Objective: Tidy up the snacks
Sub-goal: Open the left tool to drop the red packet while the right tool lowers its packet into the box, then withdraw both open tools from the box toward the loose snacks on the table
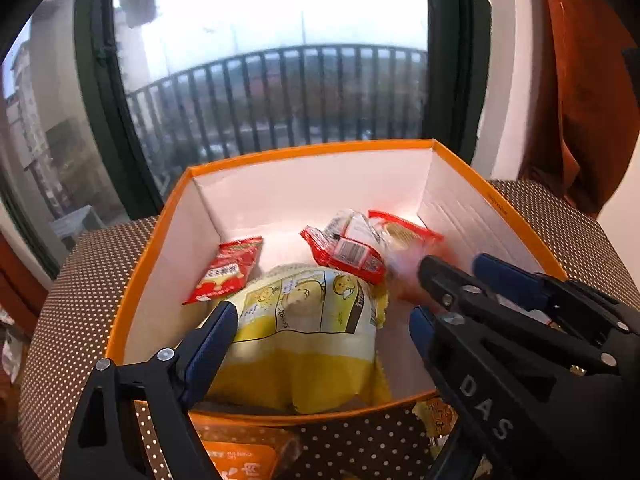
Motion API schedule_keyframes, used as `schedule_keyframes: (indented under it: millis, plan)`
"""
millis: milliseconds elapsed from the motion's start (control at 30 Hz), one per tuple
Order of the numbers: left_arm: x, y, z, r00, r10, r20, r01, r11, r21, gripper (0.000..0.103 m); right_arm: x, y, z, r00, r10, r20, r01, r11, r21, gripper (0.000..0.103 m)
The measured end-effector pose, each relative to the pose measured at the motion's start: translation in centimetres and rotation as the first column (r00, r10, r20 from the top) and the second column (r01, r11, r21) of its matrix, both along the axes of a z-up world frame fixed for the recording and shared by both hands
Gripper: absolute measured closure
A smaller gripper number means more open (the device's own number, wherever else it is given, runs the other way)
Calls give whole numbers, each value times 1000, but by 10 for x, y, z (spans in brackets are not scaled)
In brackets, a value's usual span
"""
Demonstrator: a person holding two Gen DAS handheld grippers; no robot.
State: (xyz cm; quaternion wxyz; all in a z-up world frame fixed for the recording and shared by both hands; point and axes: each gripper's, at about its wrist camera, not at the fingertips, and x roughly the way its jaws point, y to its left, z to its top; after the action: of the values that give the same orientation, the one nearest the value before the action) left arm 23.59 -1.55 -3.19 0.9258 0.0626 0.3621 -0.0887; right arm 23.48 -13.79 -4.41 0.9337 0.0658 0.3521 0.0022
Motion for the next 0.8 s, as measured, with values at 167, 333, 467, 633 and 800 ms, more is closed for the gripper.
schedule_keyframes:
  millis: [167,333,467,633,800]
  plan:
    - [-10,-3,3,1000,8,14,-8,1000,-4,12,-16,-11,4,999,-7,34,6,1000,7,24]
    - [-25,-4,7,999,10,37,-10,1000,-20,8,-31,-16,10,999,-15,47,16,1000,-25,20]
    - [-36,-6,9,999,5,48,-4,999,-34,5,-45,-16,15,997,-17,73,22,998,-59,16]
    - [-53,-8,17,998,6,61,-3,999,-38,3,-58,-14,19,997,2,82,3,998,-65,15]
    - [-74,-6,28,994,16,107,-12,999,-32,1,-74,-11,28,992,16,122,-6,997,-81,15]
